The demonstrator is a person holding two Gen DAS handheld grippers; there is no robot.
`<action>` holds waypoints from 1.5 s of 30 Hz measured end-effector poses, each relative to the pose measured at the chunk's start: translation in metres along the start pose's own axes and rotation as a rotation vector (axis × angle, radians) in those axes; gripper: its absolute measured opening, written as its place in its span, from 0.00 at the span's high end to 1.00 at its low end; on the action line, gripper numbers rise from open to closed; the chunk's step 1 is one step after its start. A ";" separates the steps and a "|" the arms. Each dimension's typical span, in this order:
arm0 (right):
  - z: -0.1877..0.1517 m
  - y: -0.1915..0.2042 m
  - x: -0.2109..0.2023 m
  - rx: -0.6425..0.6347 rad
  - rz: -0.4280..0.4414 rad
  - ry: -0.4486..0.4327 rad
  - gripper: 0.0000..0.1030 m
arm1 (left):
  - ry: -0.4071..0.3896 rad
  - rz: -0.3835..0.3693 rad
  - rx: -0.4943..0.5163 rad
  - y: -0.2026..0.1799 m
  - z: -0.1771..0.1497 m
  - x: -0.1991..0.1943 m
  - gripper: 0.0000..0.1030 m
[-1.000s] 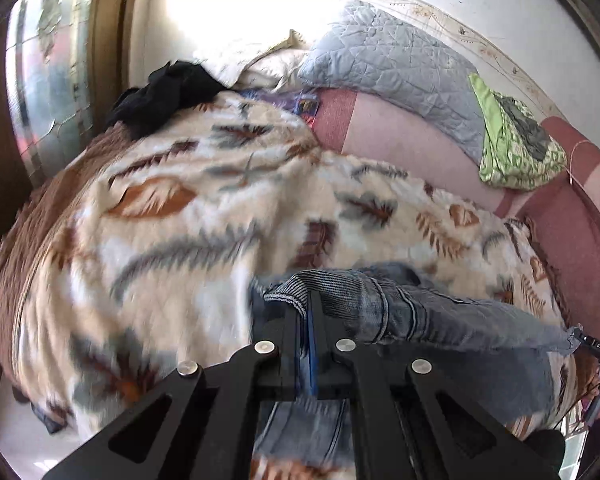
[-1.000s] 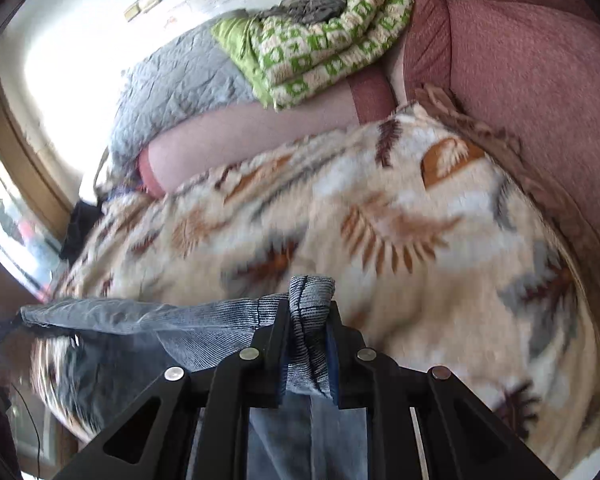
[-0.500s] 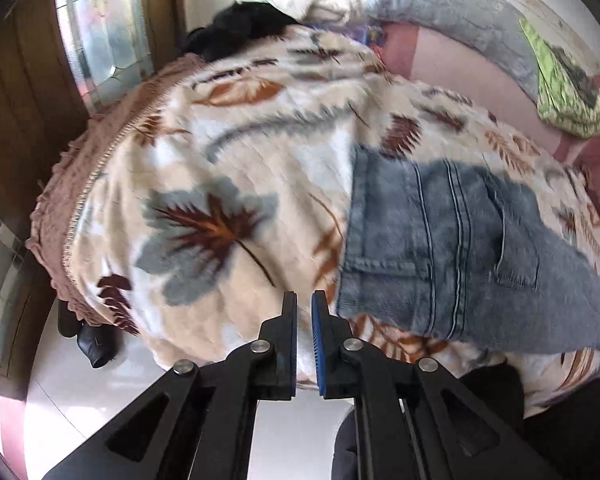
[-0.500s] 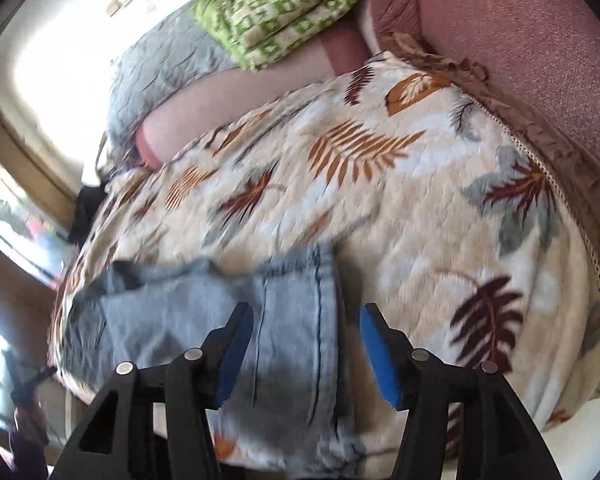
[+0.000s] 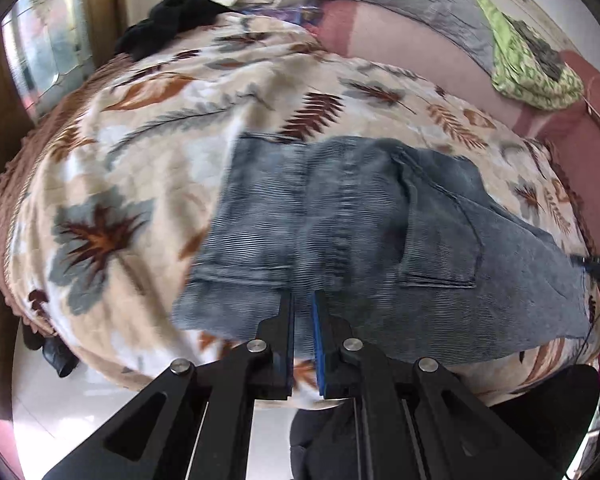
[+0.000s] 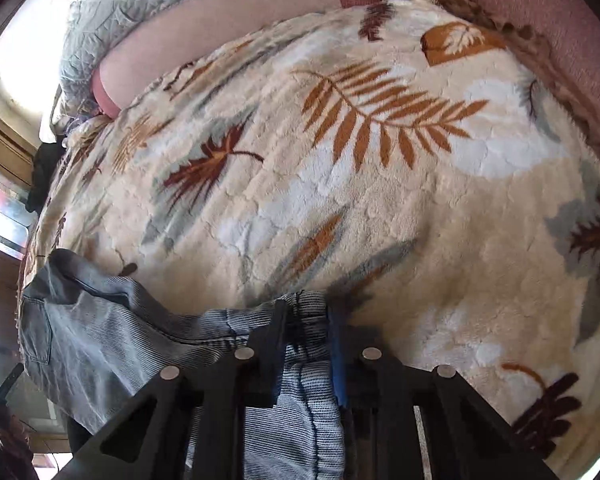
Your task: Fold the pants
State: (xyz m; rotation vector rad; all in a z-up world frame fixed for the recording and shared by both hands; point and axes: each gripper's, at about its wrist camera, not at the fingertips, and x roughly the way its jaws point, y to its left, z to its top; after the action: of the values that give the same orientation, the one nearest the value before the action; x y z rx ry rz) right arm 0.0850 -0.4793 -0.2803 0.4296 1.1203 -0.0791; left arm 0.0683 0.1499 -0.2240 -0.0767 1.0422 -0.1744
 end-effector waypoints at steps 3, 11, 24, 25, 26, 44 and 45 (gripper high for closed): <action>0.005 -0.002 -0.034 0.016 -0.062 -0.133 0.84 | -0.008 -0.034 0.045 -0.030 0.009 0.005 0.92; 0.008 -0.033 -0.006 0.196 -0.111 -0.204 0.79 | -0.010 -0.030 0.134 -0.088 0.024 0.033 0.91; -0.019 -0.018 -0.031 0.104 -0.018 -0.134 0.50 | -0.017 -0.034 0.016 -0.050 0.012 0.035 0.91; -0.019 -0.015 -0.021 0.088 -0.047 -0.107 0.74 | -0.019 -0.030 0.015 -0.047 0.011 0.033 0.91; -0.020 -0.009 -0.011 0.059 -0.090 -0.080 0.85 | -0.023 -0.022 0.015 -0.045 0.011 0.031 0.91; 0.002 0.084 -0.042 -0.127 -0.085 -0.309 0.56 | -0.060 -0.035 0.036 -0.029 0.012 0.043 0.90; 0.006 0.108 -0.037 -0.180 0.034 -0.265 0.56 | -0.063 -0.037 0.037 -0.029 0.011 0.042 0.90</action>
State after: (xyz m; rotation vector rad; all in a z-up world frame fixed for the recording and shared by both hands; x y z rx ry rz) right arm 0.1035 -0.3884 -0.2133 0.2682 0.8506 -0.0050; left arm 0.0956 0.1131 -0.2502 -0.0680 0.9749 -0.2232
